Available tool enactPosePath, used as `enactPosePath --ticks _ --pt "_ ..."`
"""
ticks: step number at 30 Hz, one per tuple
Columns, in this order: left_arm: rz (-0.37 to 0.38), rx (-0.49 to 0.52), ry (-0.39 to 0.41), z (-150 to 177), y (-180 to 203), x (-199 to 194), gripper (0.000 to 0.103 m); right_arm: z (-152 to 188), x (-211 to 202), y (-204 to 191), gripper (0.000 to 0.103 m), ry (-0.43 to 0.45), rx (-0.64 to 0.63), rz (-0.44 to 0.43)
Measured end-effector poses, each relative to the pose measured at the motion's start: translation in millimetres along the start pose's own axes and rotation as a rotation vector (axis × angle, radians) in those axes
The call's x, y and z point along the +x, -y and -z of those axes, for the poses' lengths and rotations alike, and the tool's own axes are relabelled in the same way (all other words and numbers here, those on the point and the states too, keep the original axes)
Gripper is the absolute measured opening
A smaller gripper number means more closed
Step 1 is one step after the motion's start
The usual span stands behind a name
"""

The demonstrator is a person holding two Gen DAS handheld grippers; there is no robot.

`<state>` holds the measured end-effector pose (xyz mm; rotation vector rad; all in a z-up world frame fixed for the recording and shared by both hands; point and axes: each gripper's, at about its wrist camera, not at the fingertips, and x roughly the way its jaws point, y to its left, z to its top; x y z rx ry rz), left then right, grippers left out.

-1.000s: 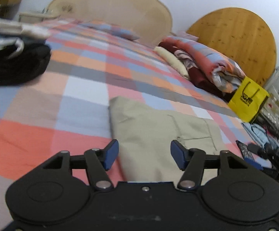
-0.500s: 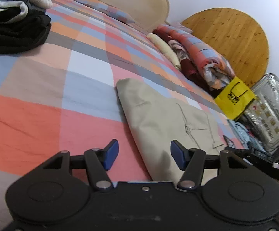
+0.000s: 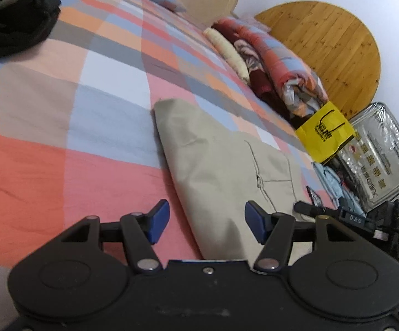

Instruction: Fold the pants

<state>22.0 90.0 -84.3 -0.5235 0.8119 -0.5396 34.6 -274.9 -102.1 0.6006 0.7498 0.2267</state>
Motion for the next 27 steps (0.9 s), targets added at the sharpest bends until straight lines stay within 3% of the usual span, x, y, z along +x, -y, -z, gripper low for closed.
enactPosePath --ticks 3,7,9,11,12,15,22,27 --pt "-0.025 0.017 -0.019 -2.0 8.0 16.8 0.061 -1.3 4.7 12.5 0.078 0.011 0.063 -0.078" --pt "-0.051 0.024 -0.022 -1.4 18.1 39.1 0.060 5.8 6.1 24.3 0.070 0.044 0.077 -0.141" --pt "-0.088 0.065 -0.009 -0.2 29.7 45.2 0.044 11.9 3.3 23.1 0.063 0.070 0.041 -0.145" --pt "-0.148 0.143 0.015 0.3 46.1 47.0 0.019 15.4 0.6 19.6 0.053 0.092 0.025 -0.141" --pt "-0.163 0.171 0.027 -1.4 55.1 46.2 0.017 15.7 -1.2 16.9 0.043 0.103 0.020 -0.140" --pt "-0.168 0.224 0.059 -12.9 82.4 42.0 0.012 13.2 -6.6 4.9 0.032 0.135 -0.016 -0.126" --pt "-0.091 0.402 0.114 -50.8 171.9 64.5 0.011 -20.0 -48.4 20.5 0.030 0.303 0.003 -0.173" --pt "-0.026 0.457 0.101 -74.7 230.6 129.6 0.011 -64.7 -85.6 57.6 0.030 0.415 -0.005 -0.090"
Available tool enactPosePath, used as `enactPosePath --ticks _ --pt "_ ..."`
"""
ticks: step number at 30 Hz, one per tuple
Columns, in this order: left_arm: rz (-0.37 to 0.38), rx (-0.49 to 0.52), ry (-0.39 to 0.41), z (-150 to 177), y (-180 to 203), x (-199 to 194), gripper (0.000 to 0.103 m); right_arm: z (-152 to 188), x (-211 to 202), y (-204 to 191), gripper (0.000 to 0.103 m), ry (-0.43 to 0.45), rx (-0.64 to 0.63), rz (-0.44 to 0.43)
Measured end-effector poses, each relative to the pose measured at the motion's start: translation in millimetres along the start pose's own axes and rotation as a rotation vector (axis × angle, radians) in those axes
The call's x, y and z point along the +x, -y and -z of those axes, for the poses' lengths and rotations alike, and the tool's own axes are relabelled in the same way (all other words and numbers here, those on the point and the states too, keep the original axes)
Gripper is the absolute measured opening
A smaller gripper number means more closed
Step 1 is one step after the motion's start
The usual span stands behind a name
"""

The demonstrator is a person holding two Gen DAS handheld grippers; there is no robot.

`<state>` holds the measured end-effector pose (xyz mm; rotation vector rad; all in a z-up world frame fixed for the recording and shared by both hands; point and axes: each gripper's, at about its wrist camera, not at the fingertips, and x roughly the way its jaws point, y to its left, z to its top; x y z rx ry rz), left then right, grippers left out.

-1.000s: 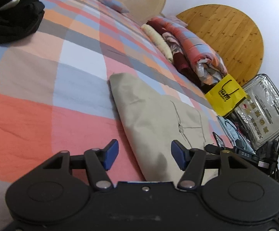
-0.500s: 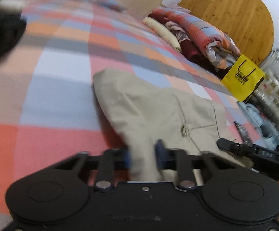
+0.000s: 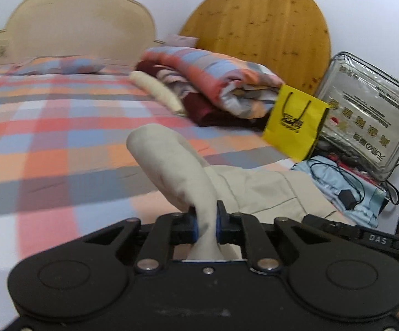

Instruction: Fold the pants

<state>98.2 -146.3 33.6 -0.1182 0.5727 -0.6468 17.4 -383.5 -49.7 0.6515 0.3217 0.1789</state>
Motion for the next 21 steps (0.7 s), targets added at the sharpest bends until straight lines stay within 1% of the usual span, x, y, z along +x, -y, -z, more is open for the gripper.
enactPosePath --ticks 3,6,10,12,13,14,15,16,17,18,20,21 --pt "0.027 0.027 -0.006 -12.1 22.7 55.8 0.011 -26.1 -4.3 30.1 0.030 0.038 -0.008 0.069" --pt "0.054 0.046 -0.023 -15.2 40.7 111.9 0.011 -46.0 -0.9 62.9 0.030 0.059 -0.011 0.139" --pt "0.079 0.075 -0.062 -11.3 62.8 187.0 0.012 -57.2 1.3 100.3 0.030 0.081 -0.007 0.217" --pt "0.083 0.082 -0.092 -5.2 67.6 216.7 0.014 -61.0 3.1 120.6 0.031 0.089 0.004 0.251" --pt "0.079 0.089 -0.114 -0.1 68.7 231.6 0.017 -61.1 2.9 127.8 0.031 0.093 0.010 0.269" --pt "0.059 0.098 -0.142 5.2 70.2 243.8 0.028 -61.4 4.2 136.4 0.034 0.096 0.019 0.295" --pt "0.021 0.104 -0.171 10.9 71.5 254.6 0.032 -60.6 6.2 144.1 0.043 0.089 0.027 0.335" --pt "-0.019 0.107 -0.188 16.6 71.4 261.0 0.036 -60.7 10.6 150.7 0.048 0.075 0.040 0.387" --pt "-0.024 0.105 -0.186 21.0 69.3 260.9 0.041 -58.8 13.0 154.9 0.055 0.069 0.058 0.450" --pt "-0.018 0.095 -0.179 23.8 66.2 256.4 0.043 -56.1 8.9 156.1 0.065 0.078 0.065 0.482" --pt "-0.024 0.098 -0.175 24.7 63.4 244.5 0.044 -50.7 0.1 151.3 0.075 0.133 0.051 0.495" --pt "-0.031 0.117 -0.166 23.9 63.9 236.0 0.044 -48.9 -5.1 146.9 0.084 0.161 0.044 0.505"
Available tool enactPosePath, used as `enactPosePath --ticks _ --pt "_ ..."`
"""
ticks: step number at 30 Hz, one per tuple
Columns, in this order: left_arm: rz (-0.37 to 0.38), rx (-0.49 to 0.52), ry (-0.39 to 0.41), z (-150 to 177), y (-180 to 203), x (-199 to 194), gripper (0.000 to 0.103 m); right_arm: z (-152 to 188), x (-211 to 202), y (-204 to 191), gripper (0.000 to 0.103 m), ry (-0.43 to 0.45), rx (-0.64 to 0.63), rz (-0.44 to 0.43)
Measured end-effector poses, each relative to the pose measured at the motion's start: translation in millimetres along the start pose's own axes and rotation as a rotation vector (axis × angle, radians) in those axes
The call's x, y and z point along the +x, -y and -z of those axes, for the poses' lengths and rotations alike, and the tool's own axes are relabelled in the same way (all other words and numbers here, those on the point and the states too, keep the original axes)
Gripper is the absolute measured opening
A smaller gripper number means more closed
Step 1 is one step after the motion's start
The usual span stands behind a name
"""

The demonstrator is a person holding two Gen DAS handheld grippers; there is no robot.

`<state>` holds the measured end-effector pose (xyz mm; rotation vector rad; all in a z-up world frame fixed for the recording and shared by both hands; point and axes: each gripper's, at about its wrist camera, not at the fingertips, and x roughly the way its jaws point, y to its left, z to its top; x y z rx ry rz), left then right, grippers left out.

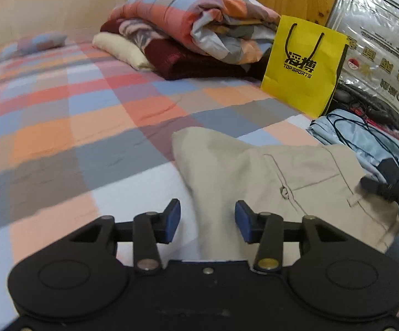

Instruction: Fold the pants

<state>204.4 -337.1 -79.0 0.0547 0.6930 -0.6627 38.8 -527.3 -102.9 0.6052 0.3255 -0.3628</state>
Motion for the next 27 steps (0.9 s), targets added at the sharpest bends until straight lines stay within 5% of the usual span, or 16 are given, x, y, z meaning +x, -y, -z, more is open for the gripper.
enactPosePath --ticks 2,6,15,27 --pt "-0.016 0.031 0.013 -0.1 -0.6 -21.1 0.044 0.9 -17.1 -3.6 0.097 0.058 0.005 0.020" --pt "0.015 0.052 0.029 -3.5 9.6 -57.7 0.045 -2.4 -48.4 -23.7 0.103 0.096 -0.071 0.002" --pt "0.039 0.030 0.080 22.1 44.7 -146.5 0.102 10.3 -111.8 -83.3 0.103 0.066 -0.375 0.083" --pt "-0.013 -0.042 0.025 94.0 53.2 -201.8 0.103 58.7 -145.2 -97.2 0.103 -0.066 -0.465 0.159"
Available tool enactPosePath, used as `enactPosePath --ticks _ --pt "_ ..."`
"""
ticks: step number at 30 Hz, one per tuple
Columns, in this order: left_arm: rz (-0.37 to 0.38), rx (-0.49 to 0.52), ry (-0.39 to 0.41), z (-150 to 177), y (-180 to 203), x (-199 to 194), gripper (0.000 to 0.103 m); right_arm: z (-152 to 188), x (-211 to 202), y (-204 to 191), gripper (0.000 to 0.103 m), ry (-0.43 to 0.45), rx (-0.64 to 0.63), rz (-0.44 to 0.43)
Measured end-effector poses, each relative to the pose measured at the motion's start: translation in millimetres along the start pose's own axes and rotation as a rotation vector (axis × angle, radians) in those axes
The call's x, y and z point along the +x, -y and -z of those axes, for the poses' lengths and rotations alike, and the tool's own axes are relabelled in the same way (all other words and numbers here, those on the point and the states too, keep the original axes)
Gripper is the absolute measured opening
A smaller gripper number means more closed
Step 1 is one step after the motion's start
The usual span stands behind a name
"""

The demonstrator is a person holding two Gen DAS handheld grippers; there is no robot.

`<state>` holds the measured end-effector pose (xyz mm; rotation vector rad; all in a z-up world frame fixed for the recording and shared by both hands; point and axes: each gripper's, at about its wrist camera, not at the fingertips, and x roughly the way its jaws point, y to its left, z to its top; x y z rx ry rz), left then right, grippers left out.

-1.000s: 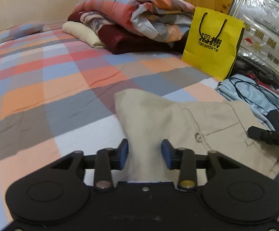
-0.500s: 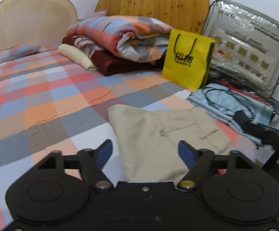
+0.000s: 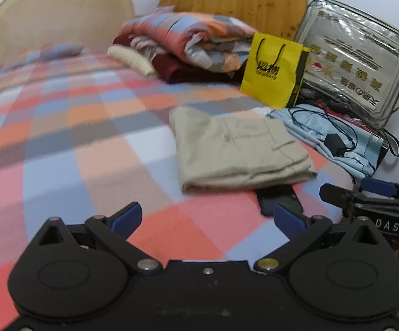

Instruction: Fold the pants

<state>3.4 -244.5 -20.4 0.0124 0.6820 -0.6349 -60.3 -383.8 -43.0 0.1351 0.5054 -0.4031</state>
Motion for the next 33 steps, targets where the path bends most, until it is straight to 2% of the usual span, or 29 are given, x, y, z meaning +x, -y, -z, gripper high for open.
enactPosePath --ticks 3,8,33 --pt "-0.047 -0.007 -0.020 11.5 0.1 2.1 0.103 5.6 -2.6 -1.3 0.103 -0.021 0.007 0.011" --pt "-0.068 0.012 -0.031 19.6 -1.2 5.2 0.103 10.1 -6.0 -4.6 0.103 -0.020 0.013 0.036" --pt "-0.061 0.018 -0.031 20.2 -1.7 7.0 0.103 17.0 -2.0 -6.9 0.103 -0.036 0.034 0.056"
